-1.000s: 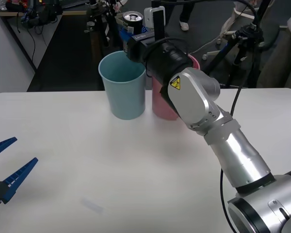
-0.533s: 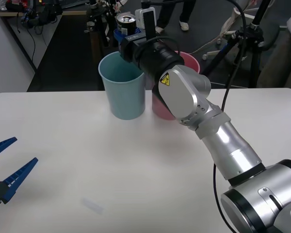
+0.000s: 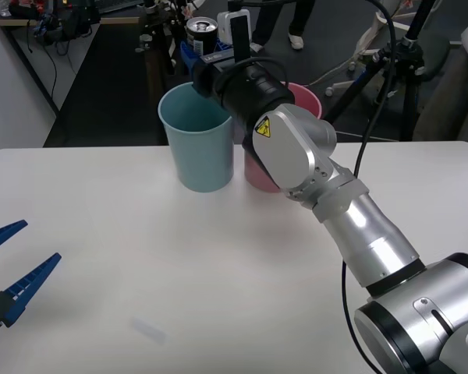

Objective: Grasp the object on the table and drop it into the matching bin: aluminum can to the light blue bin, PET bottle to the pink bin.

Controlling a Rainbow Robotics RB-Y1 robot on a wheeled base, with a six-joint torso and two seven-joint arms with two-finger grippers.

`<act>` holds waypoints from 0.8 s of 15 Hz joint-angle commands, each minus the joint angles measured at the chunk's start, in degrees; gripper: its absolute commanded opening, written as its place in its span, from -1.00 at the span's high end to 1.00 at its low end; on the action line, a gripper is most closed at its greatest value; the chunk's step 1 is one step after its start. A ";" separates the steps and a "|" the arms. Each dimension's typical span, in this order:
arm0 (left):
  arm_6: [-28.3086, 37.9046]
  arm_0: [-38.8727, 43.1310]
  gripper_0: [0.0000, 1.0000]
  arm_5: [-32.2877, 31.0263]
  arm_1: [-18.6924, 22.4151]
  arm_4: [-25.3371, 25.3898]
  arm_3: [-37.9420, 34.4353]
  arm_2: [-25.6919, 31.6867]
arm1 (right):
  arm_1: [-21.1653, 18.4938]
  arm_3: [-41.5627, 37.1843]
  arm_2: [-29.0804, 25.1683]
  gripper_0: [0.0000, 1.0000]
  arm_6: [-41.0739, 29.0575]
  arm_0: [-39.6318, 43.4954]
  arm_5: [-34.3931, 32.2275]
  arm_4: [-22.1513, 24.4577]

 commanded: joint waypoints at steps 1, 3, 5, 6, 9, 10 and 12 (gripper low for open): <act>0.00 0.00 -1.00 0.00 0.00 0.00 0.00 0.00 | 0.00 0.00 0.20 -1.00 0.07 0.00 0.76 -0.33; 0.00 0.00 -1.00 0.00 0.00 0.00 0.00 0.00 | 0.00 -0.09 0.38 -1.00 0.16 0.00 1.02 -0.59; 0.00 0.00 -1.00 0.00 0.00 0.00 0.00 0.00 | 0.00 0.00 0.47 -1.00 0.25 0.00 1.46 -0.68; 0.00 0.00 -1.00 0.00 0.00 0.00 0.00 0.00 | 0.00 0.00 0.55 -1.00 0.25 0.00 1.46 -0.77; 0.00 0.00 -1.00 0.00 0.00 0.00 0.00 0.00 | 0.00 -0.09 0.73 -1.00 0.34 0.09 1.64 -0.95; 0.00 0.00 -1.00 0.00 0.00 0.00 0.00 0.00 | 0.00 -0.09 0.90 -1.00 0.51 0.09 1.99 -0.95; 0.00 0.00 -1.00 0.00 0.00 0.00 0.00 0.00 | -0.09 -0.35 1.17 -1.00 0.87 0.62 2.69 -1.12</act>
